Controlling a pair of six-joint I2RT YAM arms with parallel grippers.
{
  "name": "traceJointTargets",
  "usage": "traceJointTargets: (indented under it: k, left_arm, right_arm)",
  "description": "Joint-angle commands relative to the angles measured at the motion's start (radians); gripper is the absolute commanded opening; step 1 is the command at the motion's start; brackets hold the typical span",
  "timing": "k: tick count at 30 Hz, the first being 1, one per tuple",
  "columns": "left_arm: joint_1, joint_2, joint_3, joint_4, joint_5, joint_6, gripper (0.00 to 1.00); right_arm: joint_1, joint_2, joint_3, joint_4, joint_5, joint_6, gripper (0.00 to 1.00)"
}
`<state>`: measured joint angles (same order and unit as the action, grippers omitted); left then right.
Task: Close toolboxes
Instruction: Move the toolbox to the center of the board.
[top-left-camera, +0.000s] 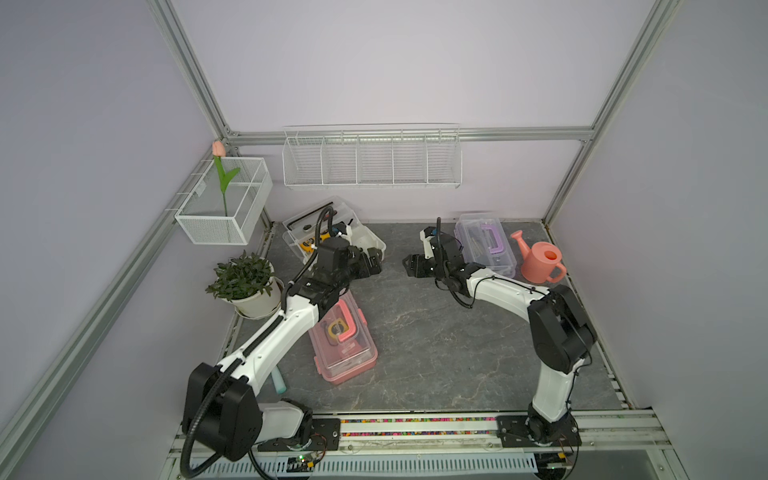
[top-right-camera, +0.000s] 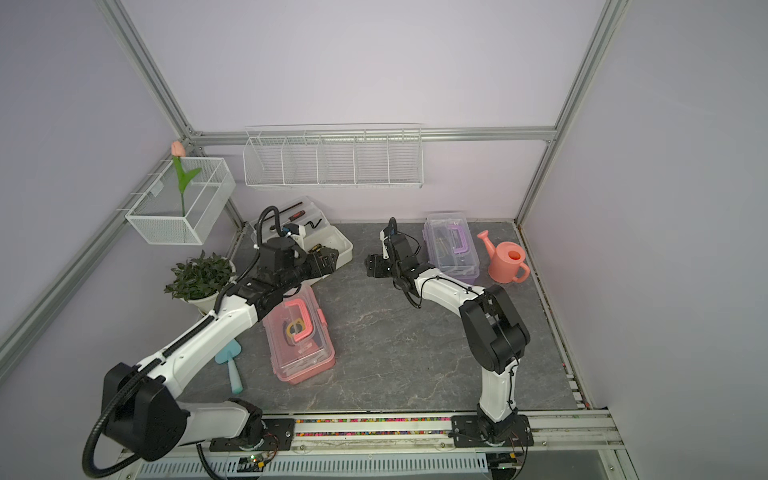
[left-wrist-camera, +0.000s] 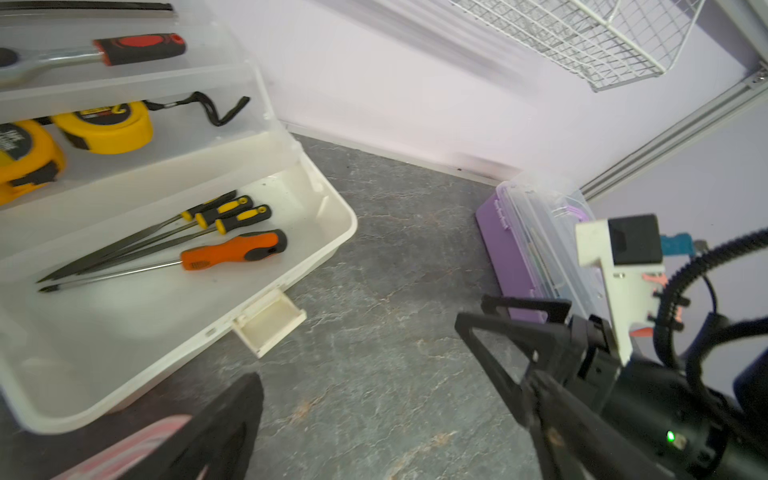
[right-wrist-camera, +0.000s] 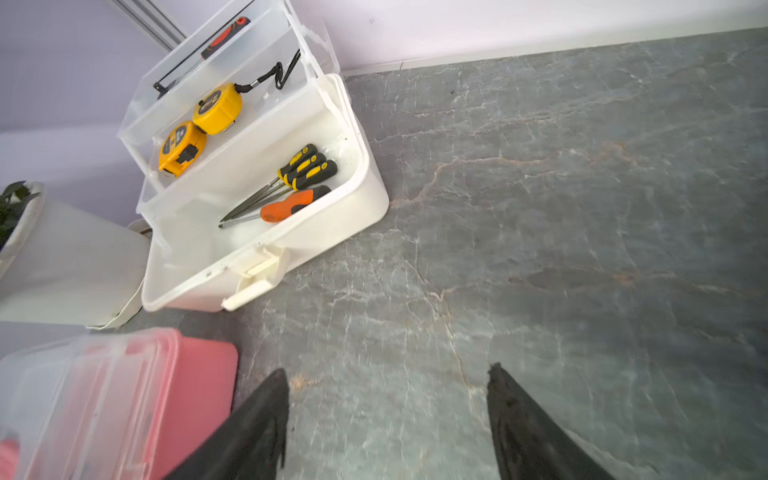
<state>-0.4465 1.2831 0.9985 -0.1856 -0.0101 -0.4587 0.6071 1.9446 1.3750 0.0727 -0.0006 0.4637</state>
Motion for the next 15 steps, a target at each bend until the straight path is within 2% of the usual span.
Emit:
traceJointTargets:
  k: [1, 8, 13, 15]
  left_arm:
    - [0.025, -0.068, -0.064, 0.027, -0.078, 0.020, 0.99]
    - [0.109, -0.100, -0.136, 0.064, -0.015, -0.022, 0.99]
    - [0.111, -0.112, -0.136, 0.067, -0.004, -0.023, 0.99]
    - [0.111, -0.117, -0.139, 0.066, -0.004, -0.024, 0.99]
  right_arm:
    - [0.019, 0.095, 0.099, 0.044, 0.013, 0.040, 0.74]
    - [0.080, 0.259, 0.274, 0.064, 0.020, 0.149, 0.72]
    - [0.093, 0.358, 0.388, 0.035, 0.174, 0.222, 0.76]
    - [0.088, 0.400, 0.440, 0.025, 0.196, 0.245, 0.75]
